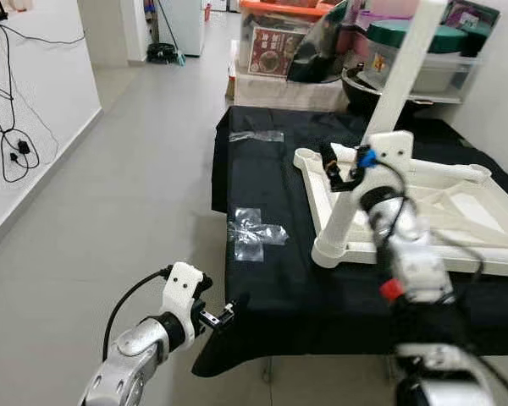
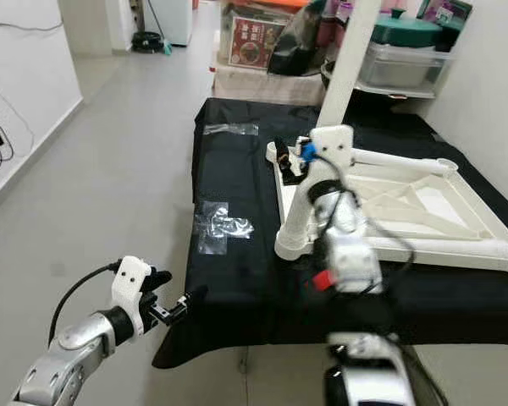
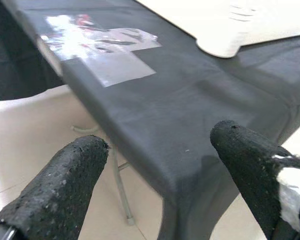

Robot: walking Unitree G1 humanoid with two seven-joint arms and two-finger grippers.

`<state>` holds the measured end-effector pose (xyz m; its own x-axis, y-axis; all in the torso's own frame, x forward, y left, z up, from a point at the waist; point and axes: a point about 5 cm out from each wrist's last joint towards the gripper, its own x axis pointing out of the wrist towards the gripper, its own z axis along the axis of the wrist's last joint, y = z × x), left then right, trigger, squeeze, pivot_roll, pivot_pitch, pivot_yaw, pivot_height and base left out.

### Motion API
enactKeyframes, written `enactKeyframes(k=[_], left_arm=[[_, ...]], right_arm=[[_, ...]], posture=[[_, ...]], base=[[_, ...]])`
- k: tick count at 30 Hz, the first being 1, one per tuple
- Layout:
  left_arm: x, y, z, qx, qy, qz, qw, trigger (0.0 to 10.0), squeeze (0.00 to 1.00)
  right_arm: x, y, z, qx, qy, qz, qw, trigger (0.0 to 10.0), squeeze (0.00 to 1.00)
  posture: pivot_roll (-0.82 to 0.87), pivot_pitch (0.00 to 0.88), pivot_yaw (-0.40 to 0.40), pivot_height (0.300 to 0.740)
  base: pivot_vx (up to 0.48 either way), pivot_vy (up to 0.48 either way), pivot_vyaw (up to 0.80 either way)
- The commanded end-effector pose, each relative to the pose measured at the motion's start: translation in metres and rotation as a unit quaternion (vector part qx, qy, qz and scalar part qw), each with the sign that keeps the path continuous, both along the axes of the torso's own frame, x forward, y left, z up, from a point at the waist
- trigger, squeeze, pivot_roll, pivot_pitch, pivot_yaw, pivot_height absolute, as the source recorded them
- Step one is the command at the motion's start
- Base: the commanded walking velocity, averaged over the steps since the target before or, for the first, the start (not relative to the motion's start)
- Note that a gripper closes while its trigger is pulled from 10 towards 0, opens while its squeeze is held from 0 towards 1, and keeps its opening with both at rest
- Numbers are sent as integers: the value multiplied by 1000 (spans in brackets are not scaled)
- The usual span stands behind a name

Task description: Building children table

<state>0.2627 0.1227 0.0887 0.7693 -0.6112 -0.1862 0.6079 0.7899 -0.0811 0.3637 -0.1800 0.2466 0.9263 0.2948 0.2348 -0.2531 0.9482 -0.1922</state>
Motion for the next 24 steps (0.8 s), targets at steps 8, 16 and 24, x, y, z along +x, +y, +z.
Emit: enactKeyframes(k=[8, 16, 24], left_arm=[[0, -2, -3, 7, 4, -4, 1000, 10000, 0], [-1, 0, -2, 7, 3, 2, 1000, 10000, 0], [-3, 2, -2, 8, 4, 3, 1000, 10000, 0]], right_arm=[[21, -23, -21, -97, 110, 84, 986, 7647, 0], [26, -25, -20, -104, 123, 113, 981, 0, 0], [30, -29, -23, -58, 111, 12, 992, 0, 0]], posture=[[-1, 0, -127, 740], [16, 0, -139, 740], [12, 0, -135, 740]], base=[[0, 0, 0], [0, 0, 0], [0, 0, 0]])
